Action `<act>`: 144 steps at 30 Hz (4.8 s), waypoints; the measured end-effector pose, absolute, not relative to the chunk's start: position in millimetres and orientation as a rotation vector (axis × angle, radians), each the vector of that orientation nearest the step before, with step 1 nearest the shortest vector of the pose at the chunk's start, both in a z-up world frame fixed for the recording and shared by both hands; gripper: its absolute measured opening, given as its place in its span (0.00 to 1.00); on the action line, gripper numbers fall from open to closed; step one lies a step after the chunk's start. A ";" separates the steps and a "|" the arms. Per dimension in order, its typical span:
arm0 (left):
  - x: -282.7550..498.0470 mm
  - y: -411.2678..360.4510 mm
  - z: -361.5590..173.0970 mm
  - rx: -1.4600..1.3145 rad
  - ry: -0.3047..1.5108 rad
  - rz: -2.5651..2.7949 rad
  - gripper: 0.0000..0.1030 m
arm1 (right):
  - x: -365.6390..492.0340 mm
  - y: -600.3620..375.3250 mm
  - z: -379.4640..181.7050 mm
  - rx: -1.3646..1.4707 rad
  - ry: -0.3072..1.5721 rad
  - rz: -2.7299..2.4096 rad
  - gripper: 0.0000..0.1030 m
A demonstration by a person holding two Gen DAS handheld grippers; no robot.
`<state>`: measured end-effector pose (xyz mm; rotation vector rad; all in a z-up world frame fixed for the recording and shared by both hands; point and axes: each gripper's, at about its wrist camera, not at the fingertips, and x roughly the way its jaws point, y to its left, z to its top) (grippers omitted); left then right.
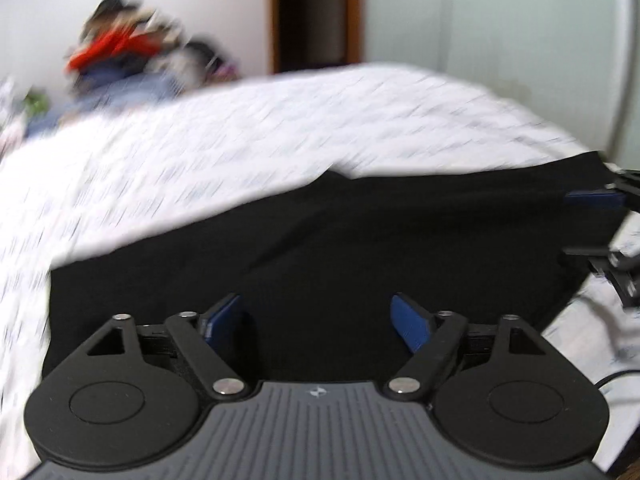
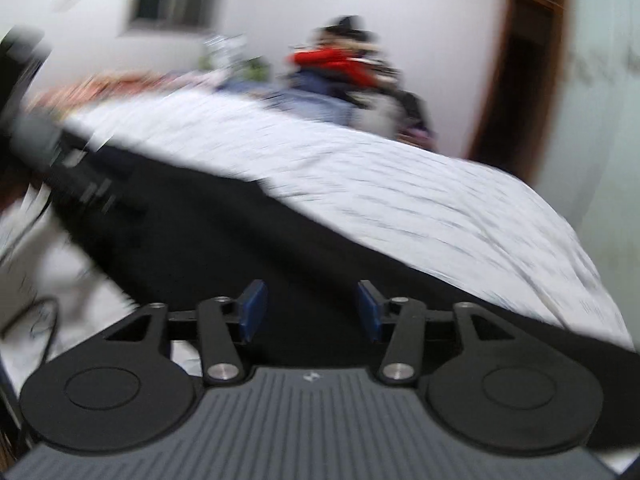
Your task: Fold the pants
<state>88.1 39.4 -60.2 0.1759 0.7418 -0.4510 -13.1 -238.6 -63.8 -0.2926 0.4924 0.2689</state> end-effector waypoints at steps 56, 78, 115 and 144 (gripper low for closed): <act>75.3 -111.2 -73.5 0.434 0.653 -0.670 0.96 | -3.6 -327.7 -69.4 -0.066 0.839 -0.143 1.00; 153.3 -236.8 -66.7 0.205 0.778 -0.724 0.96 | 48.5 -392.0 -44.8 -0.066 0.734 -0.095 0.99; 145.4 -264.4 -74.9 0.252 0.701 -0.647 1.00 | 69.6 -525.0 -56.4 0.005 0.811 -0.299 1.00; 69.3 -251.9 -70.3 0.378 0.637 -0.783 1.00 | -7.2 -501.3 -60.7 -0.068 0.817 -0.370 1.00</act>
